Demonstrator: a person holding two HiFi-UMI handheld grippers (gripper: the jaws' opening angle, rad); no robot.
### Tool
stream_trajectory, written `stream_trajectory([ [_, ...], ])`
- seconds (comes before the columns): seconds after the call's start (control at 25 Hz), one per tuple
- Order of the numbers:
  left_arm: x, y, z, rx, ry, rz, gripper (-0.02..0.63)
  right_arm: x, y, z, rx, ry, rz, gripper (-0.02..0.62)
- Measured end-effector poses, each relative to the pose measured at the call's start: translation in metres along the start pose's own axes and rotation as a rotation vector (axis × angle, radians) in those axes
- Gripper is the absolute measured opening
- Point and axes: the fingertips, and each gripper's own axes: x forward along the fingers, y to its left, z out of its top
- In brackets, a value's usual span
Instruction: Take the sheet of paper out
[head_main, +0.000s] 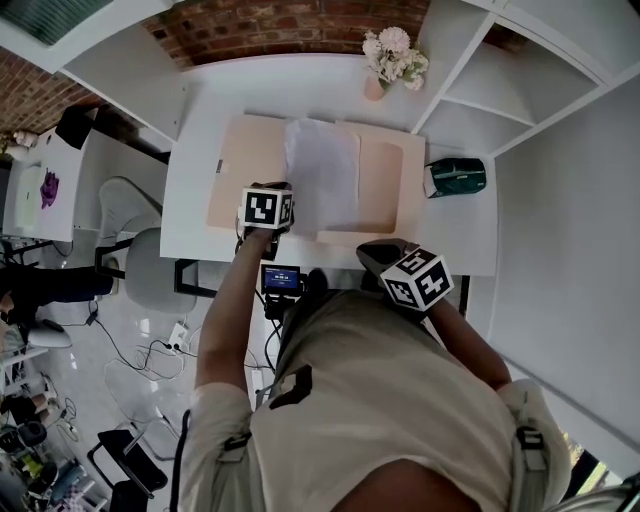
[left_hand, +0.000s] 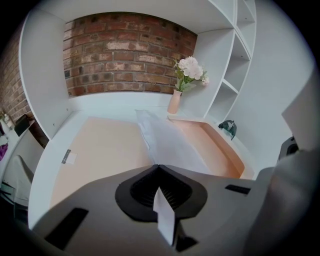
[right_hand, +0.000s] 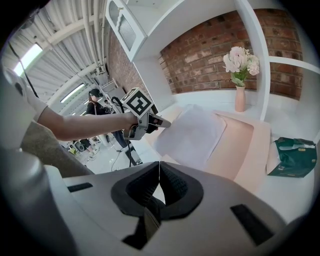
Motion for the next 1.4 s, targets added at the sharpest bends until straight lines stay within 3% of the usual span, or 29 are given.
stream_trajectory([
  [0.52,-0.008,0.016,-0.006,-0.051,-0.007,0.033,0.017,0.005,0.007,-0.002,-0.006,0.016,0.018,0.025],
  [1.4,-0.022,0.032,-0.011,-0.031,-0.015,0.046,0.017,0.013,0.022,0.0,-0.015,0.008,0.002,0.026],
])
